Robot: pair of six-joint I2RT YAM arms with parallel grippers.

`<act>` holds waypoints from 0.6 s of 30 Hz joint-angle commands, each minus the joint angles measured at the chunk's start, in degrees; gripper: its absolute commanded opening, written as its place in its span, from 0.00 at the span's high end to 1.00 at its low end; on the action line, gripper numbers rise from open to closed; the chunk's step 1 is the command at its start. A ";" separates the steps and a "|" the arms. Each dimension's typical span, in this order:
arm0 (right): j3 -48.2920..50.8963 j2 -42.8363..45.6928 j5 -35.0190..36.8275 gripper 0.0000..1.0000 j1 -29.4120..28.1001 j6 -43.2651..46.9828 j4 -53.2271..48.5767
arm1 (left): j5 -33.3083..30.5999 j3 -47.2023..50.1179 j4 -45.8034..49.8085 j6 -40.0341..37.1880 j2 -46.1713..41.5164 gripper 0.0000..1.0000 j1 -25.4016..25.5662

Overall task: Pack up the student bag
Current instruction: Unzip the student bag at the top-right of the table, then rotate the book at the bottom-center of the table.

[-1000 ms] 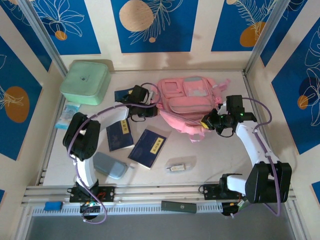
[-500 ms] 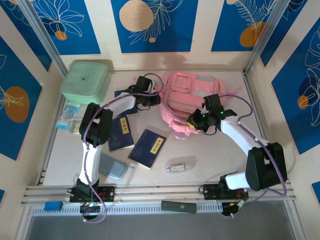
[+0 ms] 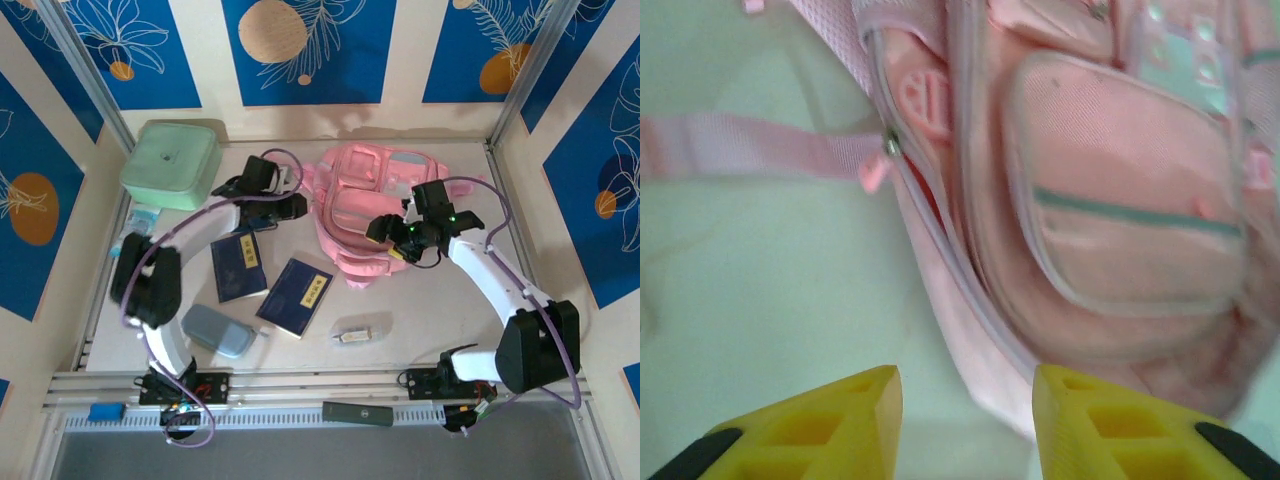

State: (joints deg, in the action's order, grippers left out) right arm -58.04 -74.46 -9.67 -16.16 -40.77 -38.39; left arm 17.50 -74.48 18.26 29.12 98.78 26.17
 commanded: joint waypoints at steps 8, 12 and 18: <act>6.72 4.32 1.16 0.21 -15.77 -3.86 -1.30 | -3.76 22.91 10.00 2.17 -22.26 0.46 4.29; 11.67 3.26 3.47 0.22 -21.14 -8.59 7.19 | -3.03 29.15 7.56 4.39 -24.40 0.41 6.07; 13.55 1.61 6.04 0.24 -24.85 -12.90 12.73 | -10.06 34.85 6.94 7.20 -25.52 0.37 8.07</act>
State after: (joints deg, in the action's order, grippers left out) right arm -44.97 -72.58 -5.56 -39.57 -50.33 -30.09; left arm 11.29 -41.21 24.97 34.28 74.61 33.91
